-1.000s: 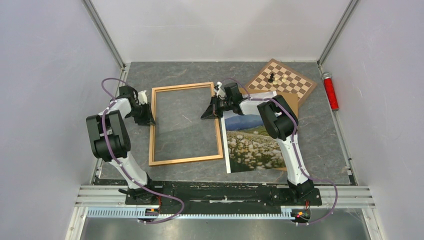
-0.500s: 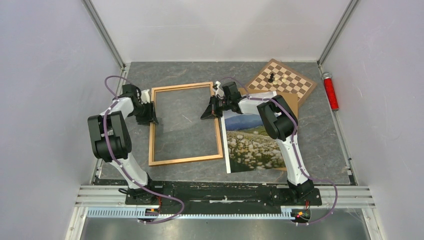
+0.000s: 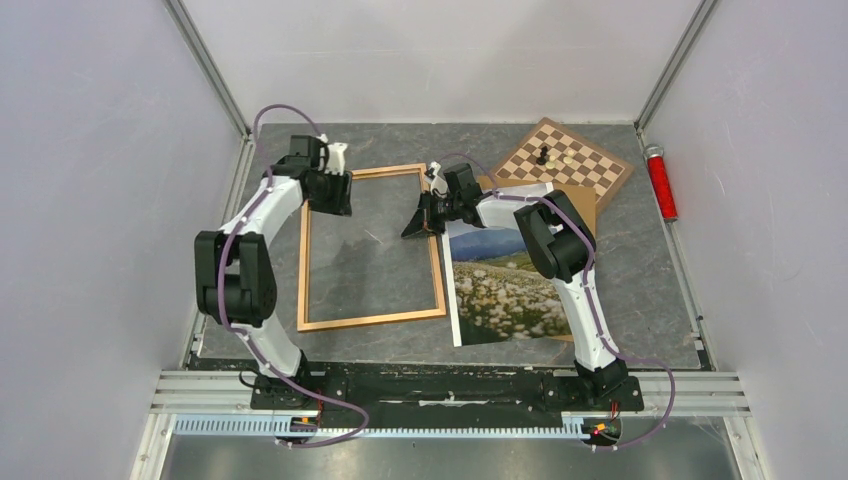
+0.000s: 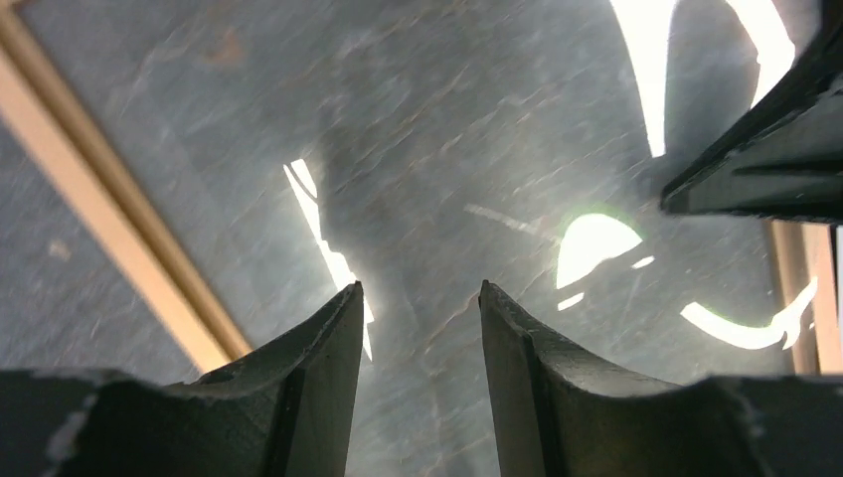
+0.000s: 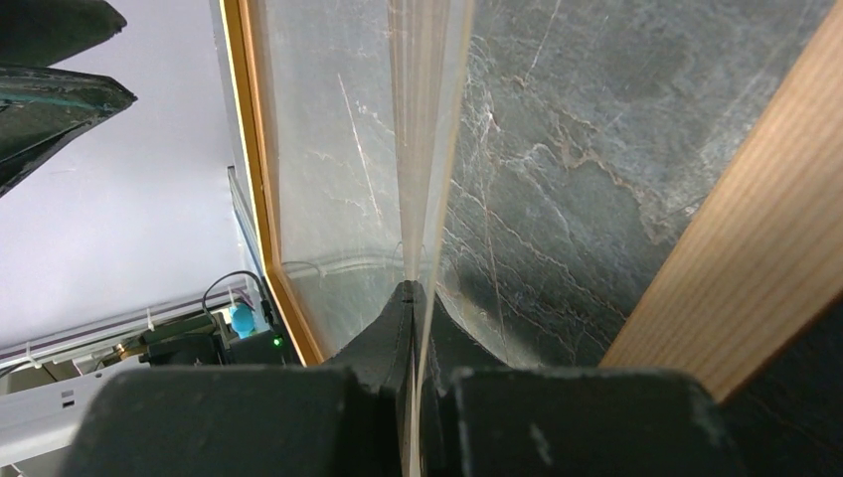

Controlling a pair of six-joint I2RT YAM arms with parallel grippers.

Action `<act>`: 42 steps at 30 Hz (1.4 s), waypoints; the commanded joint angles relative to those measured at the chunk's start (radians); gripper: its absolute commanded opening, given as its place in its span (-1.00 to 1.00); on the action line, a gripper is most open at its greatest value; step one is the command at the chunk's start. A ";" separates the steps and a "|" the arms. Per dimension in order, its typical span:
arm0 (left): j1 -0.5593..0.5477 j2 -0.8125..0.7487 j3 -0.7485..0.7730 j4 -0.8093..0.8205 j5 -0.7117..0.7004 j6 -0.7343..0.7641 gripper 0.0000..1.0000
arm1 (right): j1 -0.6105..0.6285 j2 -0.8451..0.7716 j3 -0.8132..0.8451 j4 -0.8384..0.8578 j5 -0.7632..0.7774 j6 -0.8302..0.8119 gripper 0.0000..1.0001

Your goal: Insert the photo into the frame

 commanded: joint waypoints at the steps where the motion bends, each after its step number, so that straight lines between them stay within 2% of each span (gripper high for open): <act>1: -0.089 0.082 0.083 0.064 -0.016 -0.057 0.07 | 0.013 -0.010 0.009 -0.032 0.086 -0.052 -1.00; 11: -0.226 0.187 0.106 0.103 -0.018 -0.079 0.05 | 0.013 -0.018 -0.002 -0.032 0.090 -0.053 -1.00; 24: -0.251 0.199 0.017 0.122 -0.039 -0.075 0.01 | 0.013 -0.043 -0.020 -0.029 0.101 -0.051 -1.00; 33: -0.253 0.217 0.009 0.115 -0.045 -0.062 0.00 | 0.013 -0.049 -0.024 -0.029 0.101 -0.051 -1.00; 39: -0.253 0.242 0.020 0.105 -0.041 -0.058 -0.01 | 0.012 -0.053 -0.022 -0.027 0.098 -0.052 -0.89; 42: -0.253 0.245 0.017 0.104 -0.041 -0.056 -0.01 | 0.013 -0.057 -0.020 -0.028 0.095 -0.051 -0.74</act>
